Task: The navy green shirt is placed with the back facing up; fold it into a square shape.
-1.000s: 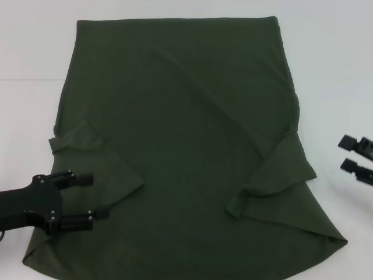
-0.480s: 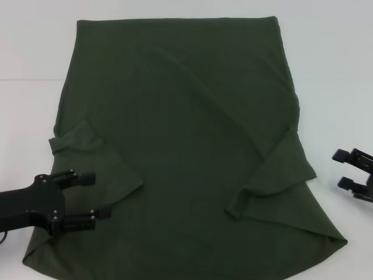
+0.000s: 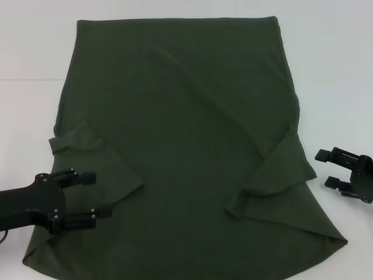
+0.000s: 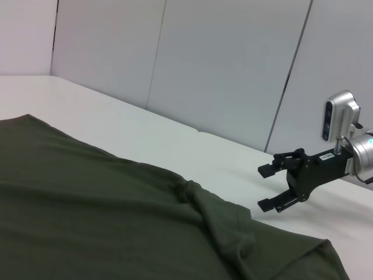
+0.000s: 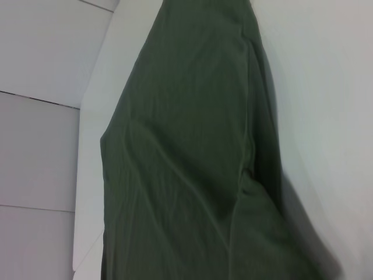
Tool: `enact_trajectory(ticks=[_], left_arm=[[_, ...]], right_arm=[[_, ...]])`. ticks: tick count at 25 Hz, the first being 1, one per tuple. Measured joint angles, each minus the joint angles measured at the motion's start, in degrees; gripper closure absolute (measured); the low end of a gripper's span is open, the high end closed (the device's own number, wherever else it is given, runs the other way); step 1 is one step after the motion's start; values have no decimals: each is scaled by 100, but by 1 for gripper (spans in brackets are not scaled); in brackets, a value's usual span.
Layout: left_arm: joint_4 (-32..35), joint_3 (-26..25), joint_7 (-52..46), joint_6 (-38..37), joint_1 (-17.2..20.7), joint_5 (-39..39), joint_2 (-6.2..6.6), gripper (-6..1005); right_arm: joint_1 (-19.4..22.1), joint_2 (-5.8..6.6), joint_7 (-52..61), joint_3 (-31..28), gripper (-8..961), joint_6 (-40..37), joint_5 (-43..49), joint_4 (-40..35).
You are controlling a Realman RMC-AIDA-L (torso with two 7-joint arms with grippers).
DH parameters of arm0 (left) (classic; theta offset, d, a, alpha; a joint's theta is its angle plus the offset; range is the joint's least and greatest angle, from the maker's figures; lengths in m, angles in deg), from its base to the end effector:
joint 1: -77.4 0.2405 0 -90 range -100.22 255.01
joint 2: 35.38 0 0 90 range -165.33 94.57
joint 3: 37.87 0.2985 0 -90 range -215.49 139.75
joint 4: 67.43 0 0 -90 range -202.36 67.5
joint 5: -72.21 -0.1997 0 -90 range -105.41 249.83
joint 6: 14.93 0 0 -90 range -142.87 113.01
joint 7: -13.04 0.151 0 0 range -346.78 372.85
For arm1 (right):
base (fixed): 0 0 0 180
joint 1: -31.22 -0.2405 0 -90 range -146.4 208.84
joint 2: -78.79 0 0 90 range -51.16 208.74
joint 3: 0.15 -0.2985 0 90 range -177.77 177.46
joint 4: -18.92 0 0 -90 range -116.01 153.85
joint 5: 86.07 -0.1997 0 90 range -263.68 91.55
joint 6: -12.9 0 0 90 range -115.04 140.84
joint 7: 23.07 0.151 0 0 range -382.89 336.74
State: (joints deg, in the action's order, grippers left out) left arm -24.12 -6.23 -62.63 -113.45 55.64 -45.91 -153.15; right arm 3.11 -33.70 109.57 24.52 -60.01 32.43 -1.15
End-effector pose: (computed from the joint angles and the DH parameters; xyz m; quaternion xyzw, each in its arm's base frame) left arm -0.3318 0.2929 0.0107 -0.9319 -0.2221 -0.2392 0.1579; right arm 0.3793 0.3423 -0.0033 -0.5801 0.7387 0.3144 0.1376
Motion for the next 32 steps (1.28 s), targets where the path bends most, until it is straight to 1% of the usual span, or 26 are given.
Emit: enact_trajectory(ticks=[8,20,32], left_arm=[[2,0,0,1,-57,0,0,123],[2,0,0,0,-94,0,-5,122],[2,-3,0,5,-126,0,-18,123]], right_arm=[[-143,-62,14,171,37,262,0,6],[-269,-109,25,369,52,556,-2,13],[-415,-219,-32,593,66,788,-2,-26]])
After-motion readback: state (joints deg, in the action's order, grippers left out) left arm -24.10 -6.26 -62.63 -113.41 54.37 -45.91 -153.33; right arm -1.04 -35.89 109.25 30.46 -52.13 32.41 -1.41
